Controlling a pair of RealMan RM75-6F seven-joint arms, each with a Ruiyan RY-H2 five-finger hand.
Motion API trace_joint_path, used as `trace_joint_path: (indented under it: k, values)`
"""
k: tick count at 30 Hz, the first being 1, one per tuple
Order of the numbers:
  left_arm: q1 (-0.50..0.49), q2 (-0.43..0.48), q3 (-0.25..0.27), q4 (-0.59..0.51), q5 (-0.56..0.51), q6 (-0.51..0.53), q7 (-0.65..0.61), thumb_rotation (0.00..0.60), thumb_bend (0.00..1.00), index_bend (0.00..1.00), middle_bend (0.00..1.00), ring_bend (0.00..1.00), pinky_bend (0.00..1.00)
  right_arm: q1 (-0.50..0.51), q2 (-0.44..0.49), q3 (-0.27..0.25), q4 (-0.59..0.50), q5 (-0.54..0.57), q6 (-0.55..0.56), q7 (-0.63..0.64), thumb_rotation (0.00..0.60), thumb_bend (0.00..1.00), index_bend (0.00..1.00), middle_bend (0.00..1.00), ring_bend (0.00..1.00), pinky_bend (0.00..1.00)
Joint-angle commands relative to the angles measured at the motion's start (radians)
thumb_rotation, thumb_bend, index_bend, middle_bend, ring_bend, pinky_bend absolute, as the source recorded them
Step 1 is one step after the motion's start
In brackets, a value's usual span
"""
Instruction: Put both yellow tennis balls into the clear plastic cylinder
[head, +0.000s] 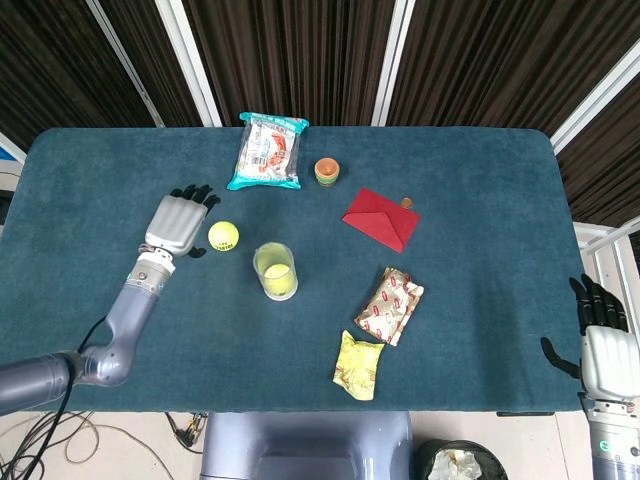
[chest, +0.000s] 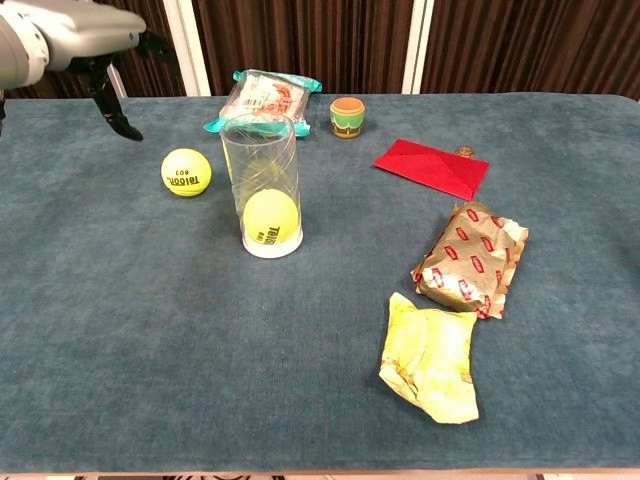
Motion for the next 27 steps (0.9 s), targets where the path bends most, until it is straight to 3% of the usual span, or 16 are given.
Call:
trace_joint_path:
  k: [1, 5, 18, 27]
  values:
    - [-0.002, -0.063, 0.01, 0.094, -0.018, -0.037, -0.026, 0.6, 0.03, 0.24, 0.12, 0.13, 0.25, 0.001, -0.001, 0.0, 0.002, 0.002, -0.002, -0.001, 0.6, 0.34, 0.0, 0.0, 0.04, 0.09]
    - [-0.015, -0.143, 0.021, 0.215, -0.011, -0.101, -0.056, 0.6, 0.03, 0.24, 0.12, 0.13, 0.25, 0.004, -0.004, 0.0, 0.007, 0.009, -0.011, -0.007, 0.6, 0.34, 0.0, 0.0, 0.04, 0.09]
    - [-0.039, -0.292, 0.012, 0.435, 0.003, -0.176, -0.098, 0.6, 0.03, 0.23, 0.14, 0.13, 0.25, 0.011, -0.014, -0.002, 0.016, 0.018, -0.03, -0.019, 0.6, 0.34, 0.0, 0.0, 0.04, 0.09]
    - [-0.052, -0.367, 0.019, 0.539, 0.029, -0.197, -0.086, 0.6, 0.11, 0.27, 0.24, 0.19, 0.33, 0.011, -0.012, -0.001, 0.016, 0.021, -0.03, -0.016, 0.6, 0.34, 0.0, 0.0, 0.04, 0.09]
